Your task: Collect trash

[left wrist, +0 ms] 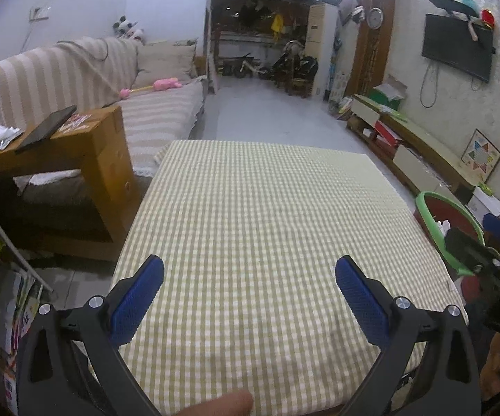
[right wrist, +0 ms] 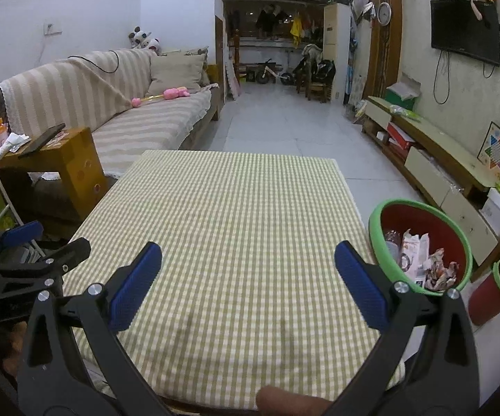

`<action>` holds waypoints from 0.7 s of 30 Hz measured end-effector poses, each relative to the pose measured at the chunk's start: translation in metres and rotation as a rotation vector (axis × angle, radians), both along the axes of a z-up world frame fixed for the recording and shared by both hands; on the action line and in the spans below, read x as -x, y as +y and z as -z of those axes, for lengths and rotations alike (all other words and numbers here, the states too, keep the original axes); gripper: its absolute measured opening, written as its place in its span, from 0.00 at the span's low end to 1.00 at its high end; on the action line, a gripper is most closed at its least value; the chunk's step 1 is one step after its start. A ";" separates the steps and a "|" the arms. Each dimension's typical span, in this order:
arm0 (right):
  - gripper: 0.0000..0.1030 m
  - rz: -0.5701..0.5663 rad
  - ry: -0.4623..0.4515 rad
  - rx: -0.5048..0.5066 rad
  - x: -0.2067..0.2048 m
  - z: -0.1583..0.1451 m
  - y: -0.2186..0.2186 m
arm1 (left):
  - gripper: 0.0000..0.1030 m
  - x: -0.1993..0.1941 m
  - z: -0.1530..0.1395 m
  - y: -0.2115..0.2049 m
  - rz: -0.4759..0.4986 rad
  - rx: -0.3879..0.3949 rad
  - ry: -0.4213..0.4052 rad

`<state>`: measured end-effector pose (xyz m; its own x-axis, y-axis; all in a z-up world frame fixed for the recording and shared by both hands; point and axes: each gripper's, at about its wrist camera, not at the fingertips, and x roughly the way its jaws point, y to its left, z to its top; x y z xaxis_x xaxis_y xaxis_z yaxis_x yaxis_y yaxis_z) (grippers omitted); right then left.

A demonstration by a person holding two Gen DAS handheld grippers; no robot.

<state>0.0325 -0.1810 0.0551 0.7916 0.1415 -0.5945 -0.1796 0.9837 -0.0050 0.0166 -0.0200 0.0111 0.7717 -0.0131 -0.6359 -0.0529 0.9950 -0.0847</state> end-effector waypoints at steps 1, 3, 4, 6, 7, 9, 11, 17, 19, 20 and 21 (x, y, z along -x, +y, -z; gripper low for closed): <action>0.95 -0.001 0.003 0.000 0.000 0.000 0.000 | 0.92 0.001 -0.001 -0.001 0.002 -0.009 -0.006; 0.95 -0.001 0.001 0.003 0.001 0.000 0.001 | 0.92 0.002 -0.002 -0.004 0.001 -0.033 -0.013; 0.95 -0.002 0.000 0.003 0.002 0.001 0.001 | 0.92 0.002 -0.001 -0.004 0.001 -0.037 -0.012; 0.95 0.001 -0.007 0.003 0.003 0.000 0.001 | 0.92 0.003 -0.002 -0.006 0.003 -0.039 -0.011; 0.95 0.002 -0.010 0.003 0.003 0.000 0.001 | 0.92 0.003 -0.001 -0.007 0.005 -0.039 -0.011; 0.95 0.008 -0.010 -0.001 0.002 0.001 -0.001 | 0.92 0.004 -0.002 -0.008 0.006 -0.040 -0.014; 0.95 0.018 -0.015 -0.003 0.002 0.001 -0.002 | 0.92 0.005 -0.003 -0.008 0.005 -0.043 -0.019; 0.95 0.040 -0.014 -0.010 0.001 0.002 -0.005 | 0.92 0.009 -0.003 -0.010 0.000 -0.053 -0.029; 0.95 0.044 -0.016 -0.009 0.001 0.002 -0.005 | 0.92 0.009 -0.003 -0.011 -0.004 -0.055 -0.033; 0.95 0.045 -0.012 -0.009 0.000 0.003 -0.006 | 0.92 0.010 -0.002 -0.010 -0.008 -0.056 -0.035; 0.95 0.046 -0.009 -0.009 0.000 0.004 -0.006 | 0.92 0.010 -0.002 -0.010 -0.012 -0.057 -0.037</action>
<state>0.0324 -0.1874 0.0512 0.8028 0.1104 -0.5859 -0.1342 0.9910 0.0028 0.0066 -0.0297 0.0129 0.7944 0.0313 -0.6066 -0.0624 0.9976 -0.0302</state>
